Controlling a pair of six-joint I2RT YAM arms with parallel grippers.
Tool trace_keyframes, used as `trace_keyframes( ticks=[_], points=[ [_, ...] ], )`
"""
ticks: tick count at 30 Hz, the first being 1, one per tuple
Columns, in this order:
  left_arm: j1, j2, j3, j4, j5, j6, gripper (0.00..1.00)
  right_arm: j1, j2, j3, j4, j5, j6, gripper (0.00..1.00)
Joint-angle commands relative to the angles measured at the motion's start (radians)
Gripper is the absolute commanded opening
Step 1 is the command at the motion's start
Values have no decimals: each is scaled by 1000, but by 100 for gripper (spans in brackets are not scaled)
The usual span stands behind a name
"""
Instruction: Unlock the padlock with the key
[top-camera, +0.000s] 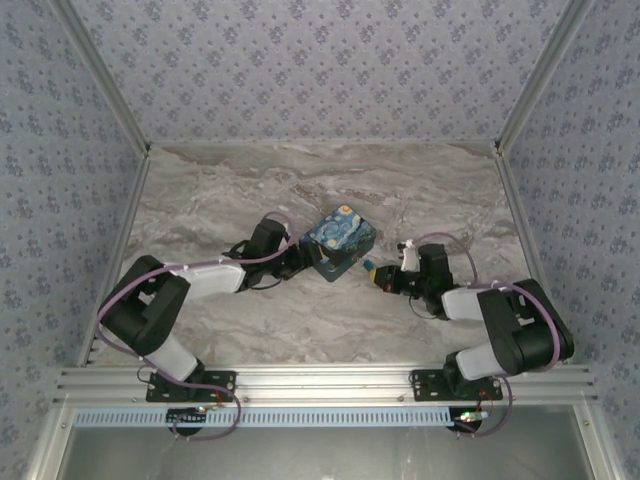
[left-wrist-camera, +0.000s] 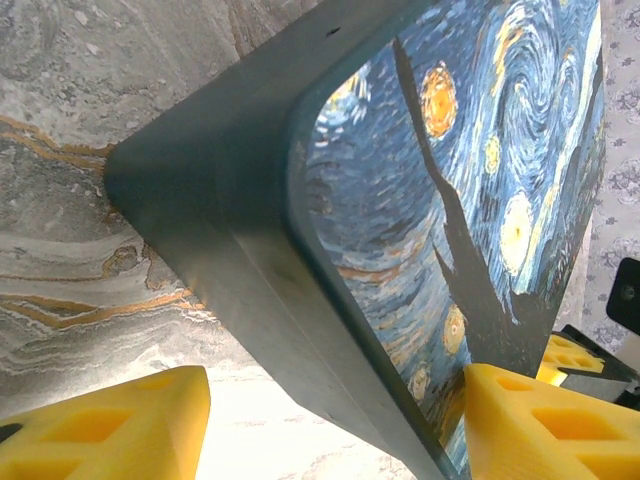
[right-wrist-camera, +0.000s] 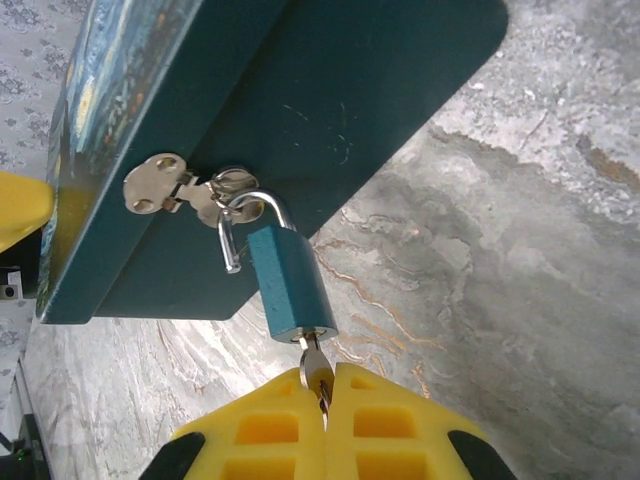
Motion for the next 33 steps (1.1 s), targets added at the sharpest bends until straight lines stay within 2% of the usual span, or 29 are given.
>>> trace_keyframes(
  ticks=[1, 6, 10, 16, 24, 33],
  points=[
    [12, 6, -50, -194, -74, 11, 66, -35, 27, -5, -103, 13, 13, 14],
    [20, -9, -57, -205, -78, 17, 66, -51, -25, -13, -168, 35, -40, 33],
    [21, -28, -52, -226, -81, 28, 66, -54, -87, -17, -177, 35, -66, 42],
    [20, -39, -53, -232, -81, 31, 66, 8, -134, 37, -177, 10, -151, 59],
    [19, -40, -60, -225, -80, 30, 66, 5, 18, 112, -125, -46, -181, 65],
    [18, -44, -64, -218, -75, 25, 66, 42, 163, 191, -136, -68, -222, 59]
  ],
)
